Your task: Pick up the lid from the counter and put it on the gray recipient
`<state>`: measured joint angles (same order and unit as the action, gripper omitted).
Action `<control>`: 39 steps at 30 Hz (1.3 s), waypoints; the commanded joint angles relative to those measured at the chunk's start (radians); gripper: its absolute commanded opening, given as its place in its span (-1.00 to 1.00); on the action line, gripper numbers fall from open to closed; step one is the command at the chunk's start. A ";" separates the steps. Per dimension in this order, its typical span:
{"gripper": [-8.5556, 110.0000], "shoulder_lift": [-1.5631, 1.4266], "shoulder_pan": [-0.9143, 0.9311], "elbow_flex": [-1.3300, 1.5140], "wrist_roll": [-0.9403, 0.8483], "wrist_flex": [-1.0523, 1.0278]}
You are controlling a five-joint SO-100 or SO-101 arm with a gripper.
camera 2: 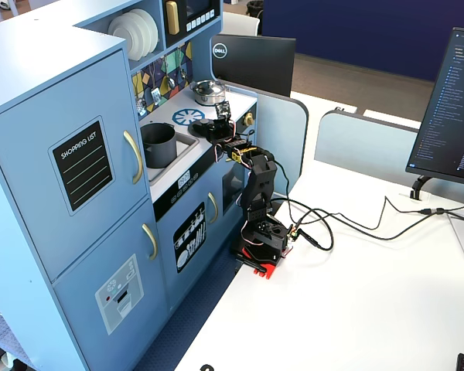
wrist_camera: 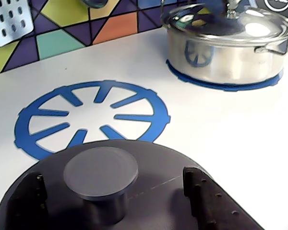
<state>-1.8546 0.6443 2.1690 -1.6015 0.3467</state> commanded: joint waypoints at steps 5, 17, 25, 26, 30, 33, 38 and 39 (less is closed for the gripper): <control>-0.52 0.043 0.008 -0.086 -0.025 0.049; -0.86 0.029 -0.049 -0.052 -0.038 0.032; -0.86 -0.054 -0.054 -0.104 -0.043 -0.029; -0.86 -0.067 -0.054 -0.112 -0.043 -0.038; -0.86 -0.129 -0.060 -0.147 -0.040 -0.094; -0.86 -0.173 -0.069 -0.170 -0.044 -0.133; -0.86 -0.236 -0.087 -0.227 -0.046 -0.216; -0.86 -0.250 -0.097 -0.241 -0.041 -0.239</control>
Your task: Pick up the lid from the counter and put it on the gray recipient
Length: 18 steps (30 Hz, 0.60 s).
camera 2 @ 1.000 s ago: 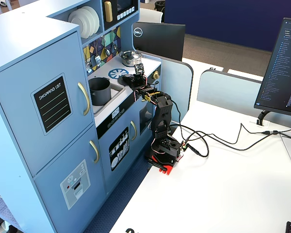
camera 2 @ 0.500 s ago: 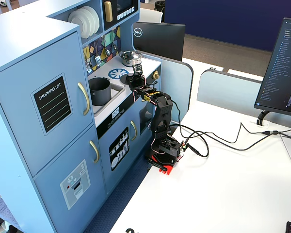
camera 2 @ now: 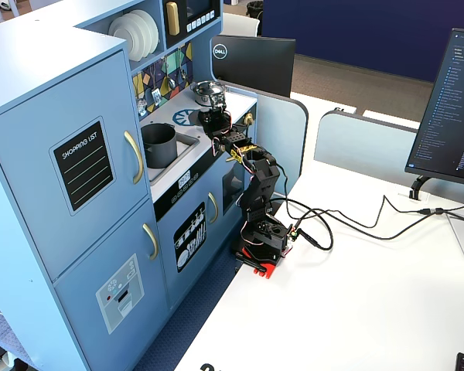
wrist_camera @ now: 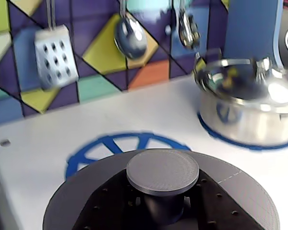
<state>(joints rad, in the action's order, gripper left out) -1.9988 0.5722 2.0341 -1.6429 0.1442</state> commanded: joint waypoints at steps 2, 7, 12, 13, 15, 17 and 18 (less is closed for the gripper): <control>-0.86 -0.129 -0.048 -0.132 0.009 -0.067; -0.86 -0.149 -0.117 -0.255 0.043 -0.212; -0.86 -0.135 -0.215 -0.370 0.063 -0.304; -0.86 -0.135 -0.236 -0.383 0.071 -0.319; -0.86 -0.127 -0.279 -0.414 0.086 -0.354; -0.86 -0.112 -0.313 -0.437 0.086 -0.364; -0.86 -0.106 -0.331 -0.442 0.081 -0.367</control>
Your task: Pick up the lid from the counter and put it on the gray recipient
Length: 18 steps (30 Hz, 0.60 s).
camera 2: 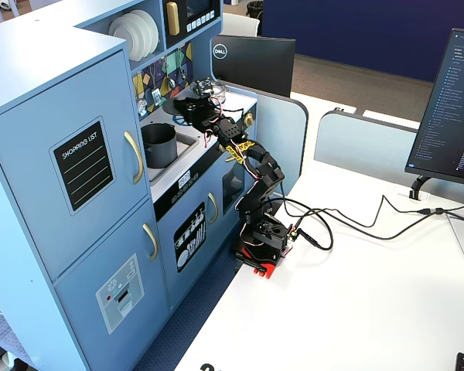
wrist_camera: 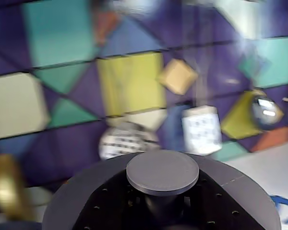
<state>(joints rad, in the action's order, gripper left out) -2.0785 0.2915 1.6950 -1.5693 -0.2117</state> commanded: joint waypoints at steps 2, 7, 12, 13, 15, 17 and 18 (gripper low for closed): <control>-0.86 -0.018 -0.087 -0.103 0.002 -0.011; -0.86 -0.018 -0.186 -0.077 -0.006 -0.011; -0.86 -0.023 -0.238 -0.023 -0.008 -0.002; -0.86 -0.023 -0.241 -0.011 -0.009 0.005; -0.86 -0.023 -0.247 0.018 -0.017 0.023; -0.86 -0.028 -0.252 0.044 -0.017 0.031; -0.86 -0.031 -0.255 0.057 -0.017 0.034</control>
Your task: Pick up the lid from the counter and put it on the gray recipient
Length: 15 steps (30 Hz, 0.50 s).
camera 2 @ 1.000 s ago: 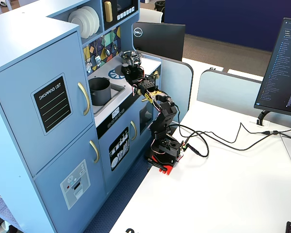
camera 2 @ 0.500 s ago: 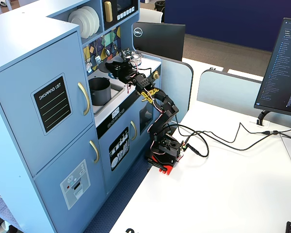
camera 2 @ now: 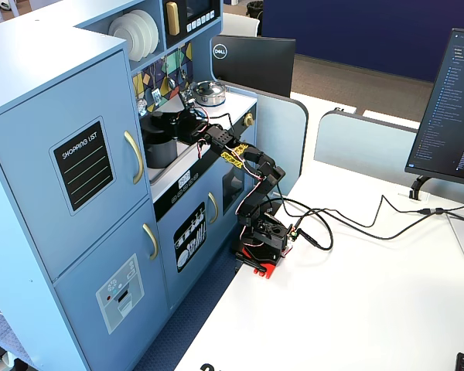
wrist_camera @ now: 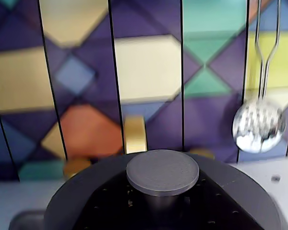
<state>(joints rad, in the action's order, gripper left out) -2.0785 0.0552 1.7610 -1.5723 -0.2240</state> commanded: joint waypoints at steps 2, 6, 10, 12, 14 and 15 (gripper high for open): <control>-0.86 -0.037 -0.023 0.014 -0.015 0.054; -0.86 -0.037 -0.025 0.032 -0.018 0.063; -0.86 -0.034 -0.025 0.051 -0.023 0.077; -0.86 -0.029 -0.020 0.058 -0.028 0.084; -0.86 -0.026 -0.017 0.063 -0.026 0.089; -0.86 -0.026 -0.017 0.063 -0.026 0.089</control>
<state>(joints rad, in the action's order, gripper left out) -2.0785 0.0383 1.8423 -1.5831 -0.1764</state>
